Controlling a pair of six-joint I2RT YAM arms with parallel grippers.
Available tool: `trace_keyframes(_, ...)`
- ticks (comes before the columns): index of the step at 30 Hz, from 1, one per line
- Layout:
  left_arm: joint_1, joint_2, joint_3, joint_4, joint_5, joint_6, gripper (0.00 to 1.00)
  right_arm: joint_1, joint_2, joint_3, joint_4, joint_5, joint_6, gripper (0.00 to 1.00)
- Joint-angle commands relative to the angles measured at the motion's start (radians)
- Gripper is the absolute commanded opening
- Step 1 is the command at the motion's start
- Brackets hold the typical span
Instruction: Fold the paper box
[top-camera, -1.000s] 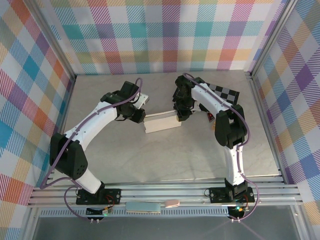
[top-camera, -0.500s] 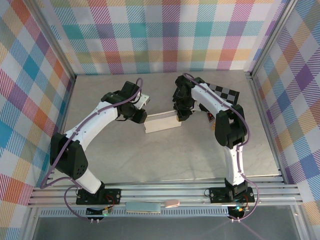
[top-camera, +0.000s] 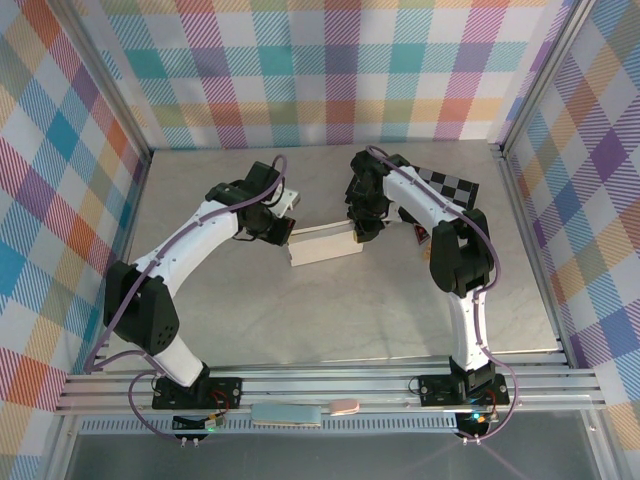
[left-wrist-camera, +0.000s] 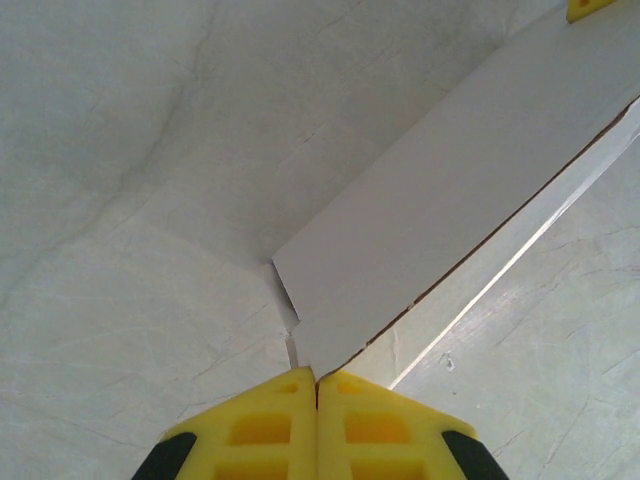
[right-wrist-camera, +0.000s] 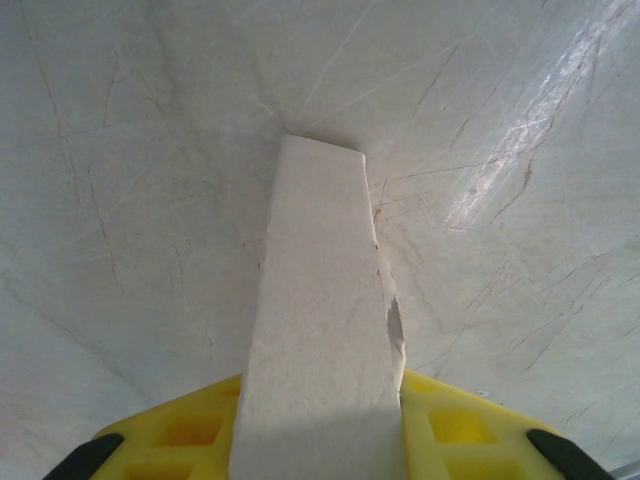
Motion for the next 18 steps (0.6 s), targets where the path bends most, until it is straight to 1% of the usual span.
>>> trace_keyframes(1, -0.015, 0.014, 0.040, -0.041, 0.021, -0.054, 0.01, -0.002, -0.013, -0.017, -0.019, 0.015, 0.011, 0.26)
trace_keyframes(6, -0.019, 0.040, 0.086, -0.092, 0.016, -0.138, 0.00, -0.002, -0.011, -0.019, -0.017, 0.017, 0.013, 0.26)
trace_keyframes(12, -0.020, 0.090, 0.166, -0.171, 0.047, -0.304, 0.00, -0.001, -0.013, -0.042, 0.004, 0.008, 0.022, 0.25)
trace_keyframes(18, -0.020, 0.133, 0.221, -0.235, 0.073, -0.385, 0.00, -0.002, -0.011, -0.045, 0.009, 0.004, 0.022, 0.25)
